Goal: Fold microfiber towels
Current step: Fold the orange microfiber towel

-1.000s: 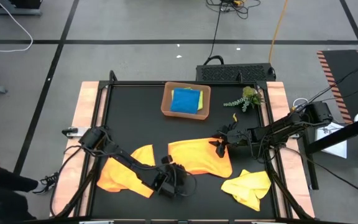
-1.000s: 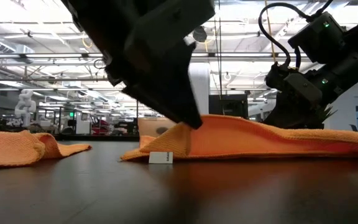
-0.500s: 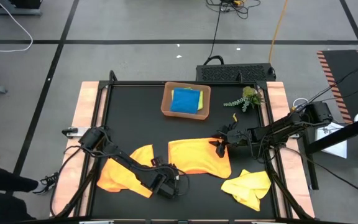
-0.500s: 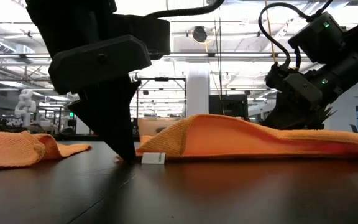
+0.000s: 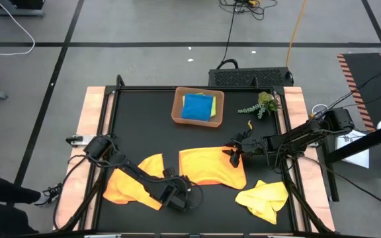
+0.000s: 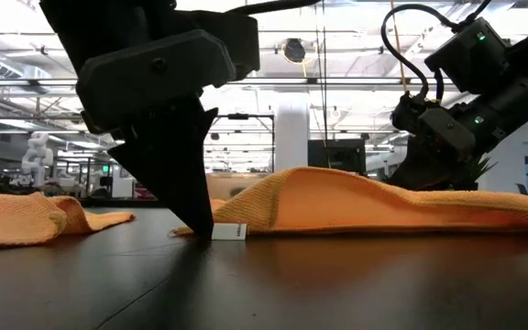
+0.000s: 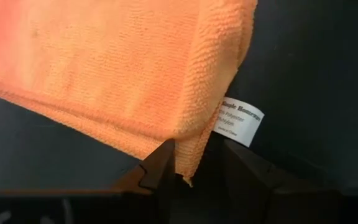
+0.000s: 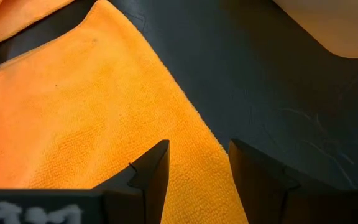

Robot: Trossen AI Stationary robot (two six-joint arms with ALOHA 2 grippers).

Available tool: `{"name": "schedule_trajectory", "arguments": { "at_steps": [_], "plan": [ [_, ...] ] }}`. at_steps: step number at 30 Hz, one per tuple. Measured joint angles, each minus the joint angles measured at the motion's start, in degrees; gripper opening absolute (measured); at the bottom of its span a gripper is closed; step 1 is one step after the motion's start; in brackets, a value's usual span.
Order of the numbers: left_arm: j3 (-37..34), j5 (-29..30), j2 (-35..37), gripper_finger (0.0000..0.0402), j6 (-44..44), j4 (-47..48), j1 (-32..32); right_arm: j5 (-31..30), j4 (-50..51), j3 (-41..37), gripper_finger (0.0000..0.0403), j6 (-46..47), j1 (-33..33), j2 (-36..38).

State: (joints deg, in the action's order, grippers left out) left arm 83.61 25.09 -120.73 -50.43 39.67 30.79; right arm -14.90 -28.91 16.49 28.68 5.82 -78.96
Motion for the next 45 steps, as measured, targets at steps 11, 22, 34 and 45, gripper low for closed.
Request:
{"name": "schedule_trajectory", "arguments": {
  "at_steps": [11,22,34,45],
  "plan": [
    [0.0,1.0,0.0,0.0131,8.6,-11.9,0.0,0.0,0.0,0.0,0.0160,0.1,0.0,0.0],
    [0.0,3.1,0.4,0.0131,11.4,-12.7,0.0,0.0,0.0,0.0,0.0160,0.5,0.0,0.0],
    [0.1,-1.0,2.5,0.0131,11.6,-11.9,0.7,0.0,0.0,0.0,0.0160,0.6,0.0,0.0],
    [0.1,8.5,4.7,0.0131,15.8,-14.8,3.0,0.0,0.0,0.0,0.0160,0.9,0.0,0.0]
  ]
}}
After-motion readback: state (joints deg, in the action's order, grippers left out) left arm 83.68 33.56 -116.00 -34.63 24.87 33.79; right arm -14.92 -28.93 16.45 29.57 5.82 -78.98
